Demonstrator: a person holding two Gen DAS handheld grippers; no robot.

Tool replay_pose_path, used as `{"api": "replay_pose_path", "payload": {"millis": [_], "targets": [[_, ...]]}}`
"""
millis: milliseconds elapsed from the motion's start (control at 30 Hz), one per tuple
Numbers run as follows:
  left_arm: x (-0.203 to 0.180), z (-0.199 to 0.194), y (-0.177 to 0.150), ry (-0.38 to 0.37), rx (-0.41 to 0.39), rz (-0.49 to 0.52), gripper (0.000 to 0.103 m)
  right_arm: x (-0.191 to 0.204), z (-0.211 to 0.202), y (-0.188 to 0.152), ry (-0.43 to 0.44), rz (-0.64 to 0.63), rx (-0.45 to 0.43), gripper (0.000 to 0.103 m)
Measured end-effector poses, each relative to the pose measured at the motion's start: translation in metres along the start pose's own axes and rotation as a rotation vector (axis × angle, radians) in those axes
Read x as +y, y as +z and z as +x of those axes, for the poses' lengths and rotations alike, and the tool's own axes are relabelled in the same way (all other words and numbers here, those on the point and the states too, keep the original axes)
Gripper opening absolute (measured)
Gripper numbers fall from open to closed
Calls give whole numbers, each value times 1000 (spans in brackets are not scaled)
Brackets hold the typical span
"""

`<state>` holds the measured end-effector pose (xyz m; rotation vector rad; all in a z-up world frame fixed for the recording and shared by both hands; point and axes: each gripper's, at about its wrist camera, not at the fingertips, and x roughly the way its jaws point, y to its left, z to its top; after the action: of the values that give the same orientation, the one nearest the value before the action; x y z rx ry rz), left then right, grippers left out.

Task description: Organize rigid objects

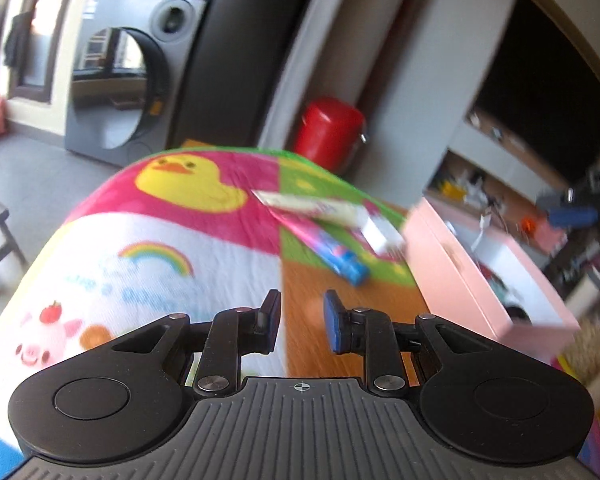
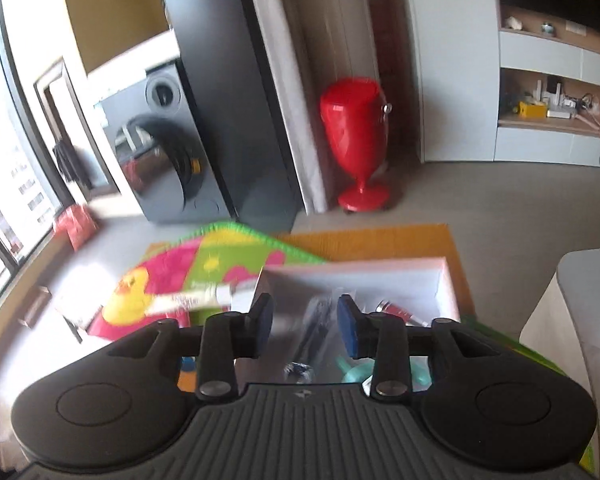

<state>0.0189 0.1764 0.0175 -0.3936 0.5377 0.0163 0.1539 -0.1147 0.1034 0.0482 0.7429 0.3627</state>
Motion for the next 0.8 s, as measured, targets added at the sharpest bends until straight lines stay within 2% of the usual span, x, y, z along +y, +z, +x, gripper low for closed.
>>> {"api": "replay_pose_path", "payload": {"millis": [133, 233, 367, 433, 500, 533, 567, 633, 667, 733, 800], "targets": [[15, 4, -2, -49, -44, -72, 26, 48, 31, -2, 2, -149, 66, 50], [21, 0, -2, -63, -62, -93, 26, 92, 60, 3, -14, -273, 101, 50], [26, -2, -3, -93, -63, -120, 26, 129, 119, 25, 63, -212, 204, 50], [27, -2, -4, -98, -59, -120, 26, 143, 153, 34, 49, -177, 230, 50], [27, -1, -4, -94, -58, -115, 26, 152, 188, 41, -11, -182, 226, 50], [28, 0, -5, -93, -53, -118, 26, 155, 203, 42, -51, -195, 220, 47], [29, 0, -5, -95, -49, -123, 26, 157, 217, 44, -91, -213, 219, 39], [32, 0, -4, -104, -45, -141, 26, 157, 238, 42, -130, -245, 256, 30], [34, 0, -4, -110, -45, -151, 26, 154, 242, 38, -132, -247, 284, 27], [38, -1, -3, -123, -45, -176, 26, 149, 233, 30, -103, -235, 295, 27], [40, -3, -3, -125, -45, -195, 26, 145, 214, 18, -40, -241, 355, 27]]}}
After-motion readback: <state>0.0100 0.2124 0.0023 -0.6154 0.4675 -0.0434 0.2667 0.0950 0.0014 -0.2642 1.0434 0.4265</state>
